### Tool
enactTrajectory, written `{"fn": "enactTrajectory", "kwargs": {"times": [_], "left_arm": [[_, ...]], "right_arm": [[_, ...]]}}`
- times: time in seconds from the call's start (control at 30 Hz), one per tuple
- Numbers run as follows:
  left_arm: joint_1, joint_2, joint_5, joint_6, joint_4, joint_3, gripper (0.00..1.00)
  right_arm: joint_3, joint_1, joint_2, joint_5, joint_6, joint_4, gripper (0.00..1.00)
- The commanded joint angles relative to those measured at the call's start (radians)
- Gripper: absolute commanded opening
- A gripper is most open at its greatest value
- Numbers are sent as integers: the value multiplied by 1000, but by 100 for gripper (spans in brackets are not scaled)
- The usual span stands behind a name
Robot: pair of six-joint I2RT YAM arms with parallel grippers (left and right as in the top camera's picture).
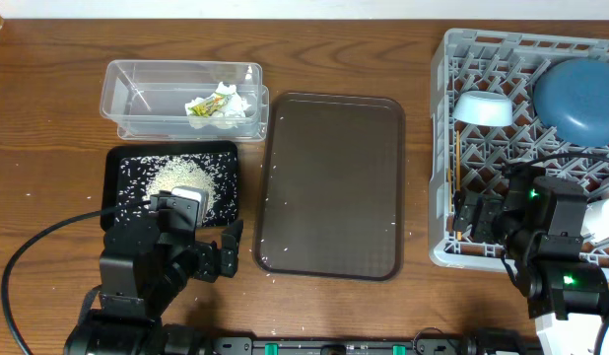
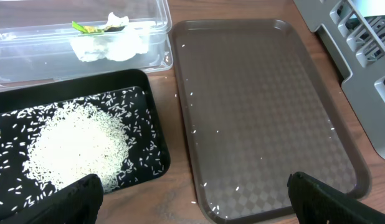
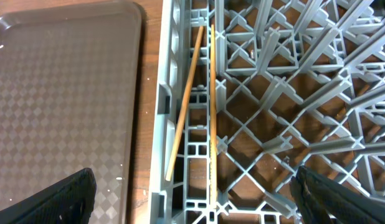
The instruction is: Sort waste into correct bins and load items into the dishwasher rack
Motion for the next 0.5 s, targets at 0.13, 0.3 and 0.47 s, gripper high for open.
{"fn": "enactTrajectory", "kwargs": {"times": [0.13, 0.3, 0.47], "left_arm": [[4, 2, -13, 10, 2, -8, 98], [4, 2, -13, 10, 2, -8, 98], [4, 2, -13, 10, 2, -8, 98]], "right_arm": [[-5, 0, -7, 3, 11, -6, 99], [-5, 0, -7, 5, 10, -13, 99], [-14, 1, -69, 35, -1, 27, 99]]}}
